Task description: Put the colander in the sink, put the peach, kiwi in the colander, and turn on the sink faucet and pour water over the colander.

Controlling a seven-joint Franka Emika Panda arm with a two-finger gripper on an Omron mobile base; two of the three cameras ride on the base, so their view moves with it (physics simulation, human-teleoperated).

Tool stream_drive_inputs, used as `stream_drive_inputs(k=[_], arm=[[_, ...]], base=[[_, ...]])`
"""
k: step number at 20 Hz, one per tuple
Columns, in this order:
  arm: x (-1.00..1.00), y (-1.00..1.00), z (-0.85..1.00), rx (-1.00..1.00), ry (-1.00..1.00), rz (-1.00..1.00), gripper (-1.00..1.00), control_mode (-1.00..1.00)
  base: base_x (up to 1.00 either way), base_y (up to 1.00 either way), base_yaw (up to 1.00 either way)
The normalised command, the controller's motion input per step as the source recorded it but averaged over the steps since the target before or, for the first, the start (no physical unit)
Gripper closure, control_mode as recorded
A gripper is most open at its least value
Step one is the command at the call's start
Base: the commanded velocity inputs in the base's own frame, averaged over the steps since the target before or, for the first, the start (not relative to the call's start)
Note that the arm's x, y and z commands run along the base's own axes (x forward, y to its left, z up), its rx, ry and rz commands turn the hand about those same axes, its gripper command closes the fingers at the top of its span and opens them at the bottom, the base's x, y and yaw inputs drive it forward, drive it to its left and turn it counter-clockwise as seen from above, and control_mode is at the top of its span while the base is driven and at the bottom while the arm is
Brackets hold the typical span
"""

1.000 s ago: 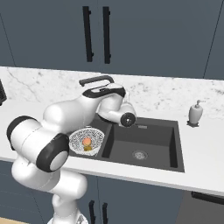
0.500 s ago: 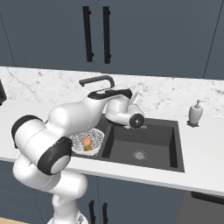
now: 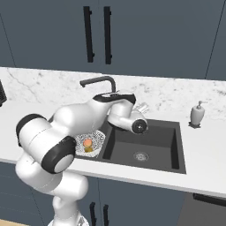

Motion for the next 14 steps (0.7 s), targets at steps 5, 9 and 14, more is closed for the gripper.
stream_drive_inputs(k=[5,9,14], arm=[[0.10,0.01,-0.25,0.44,-0.15,-0.03,-1.00,-1.00],[0.23,0.10,-0.16,0.35,-0.13,0.00,-1.00,-1.00],[0.22,0.15,-0.08,0.26,0.00,0.00,-1.00,-1.00]], base=[[0.00,0.00,0.00],[0.00,0.00,0.00],[0.00,0.00,0.00]])
